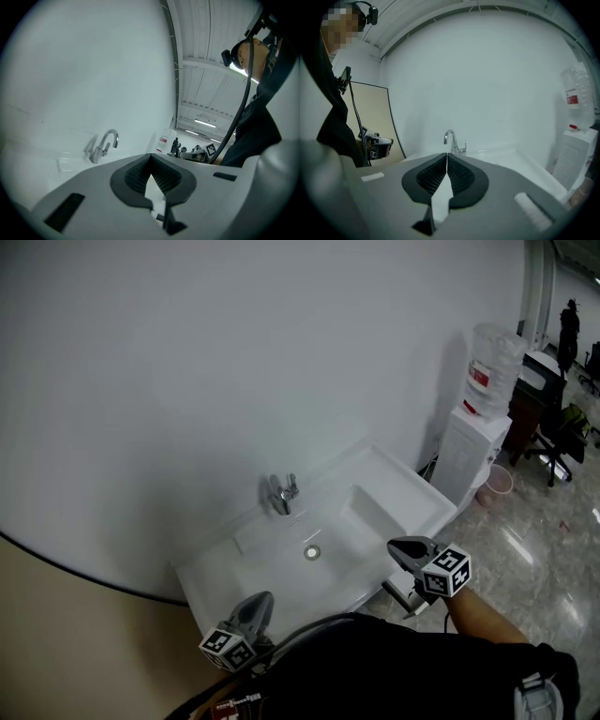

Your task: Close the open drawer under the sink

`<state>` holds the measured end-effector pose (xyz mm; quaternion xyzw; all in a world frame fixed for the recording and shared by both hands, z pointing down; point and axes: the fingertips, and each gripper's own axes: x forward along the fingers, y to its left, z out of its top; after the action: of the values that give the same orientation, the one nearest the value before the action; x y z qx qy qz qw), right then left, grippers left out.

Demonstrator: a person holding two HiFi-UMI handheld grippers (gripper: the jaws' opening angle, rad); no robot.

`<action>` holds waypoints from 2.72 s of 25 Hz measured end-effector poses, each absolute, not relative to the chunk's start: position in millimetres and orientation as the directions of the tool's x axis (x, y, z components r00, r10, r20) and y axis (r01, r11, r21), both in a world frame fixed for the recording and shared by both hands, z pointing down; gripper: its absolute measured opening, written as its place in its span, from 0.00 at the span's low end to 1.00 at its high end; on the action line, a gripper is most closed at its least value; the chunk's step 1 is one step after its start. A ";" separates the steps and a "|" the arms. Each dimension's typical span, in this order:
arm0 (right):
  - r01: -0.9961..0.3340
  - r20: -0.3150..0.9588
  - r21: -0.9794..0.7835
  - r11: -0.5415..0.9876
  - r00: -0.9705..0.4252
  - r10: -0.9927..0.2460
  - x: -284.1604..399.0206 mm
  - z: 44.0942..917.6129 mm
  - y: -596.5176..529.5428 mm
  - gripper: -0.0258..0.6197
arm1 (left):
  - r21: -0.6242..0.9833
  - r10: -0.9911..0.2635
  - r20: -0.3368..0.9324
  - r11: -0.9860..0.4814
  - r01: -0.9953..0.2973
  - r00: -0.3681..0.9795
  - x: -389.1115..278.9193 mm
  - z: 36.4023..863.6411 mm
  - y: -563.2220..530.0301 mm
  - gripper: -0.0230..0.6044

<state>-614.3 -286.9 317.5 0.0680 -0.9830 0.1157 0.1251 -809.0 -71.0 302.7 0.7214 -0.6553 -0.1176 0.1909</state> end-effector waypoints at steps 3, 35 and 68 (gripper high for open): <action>-0.218 0.258 -0.215 0.952 -0.953 -0.160 -564.7 322.3 -317.6 0.04 | 0.417 -0.982 0.089 -0.113 -0.902 0.164 -772.4 302.7 -110.9 0.03; -0.661 0.390 -0.281 0.696 -0.741 -0.547 -277.3 532.8 -407.2 0.07 | 0.446 -0.533 0.420 -0.584 -0.678 0.735 -459.2 462.0 -298.2 0.03; -0.459 0.673 -0.097 0.883 -0.684 -0.282 -314.2 844.6 -358.8 0.32 | 0.580 -0.323 0.543 -0.523 -0.624 0.775 -369.9 671.7 -295.1 0.03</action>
<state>-314.2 -358.8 844.6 0.2038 -0.9083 0.1300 0.3413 -369.9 -295.1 671.7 0.8523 -0.2780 0.1873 0.4015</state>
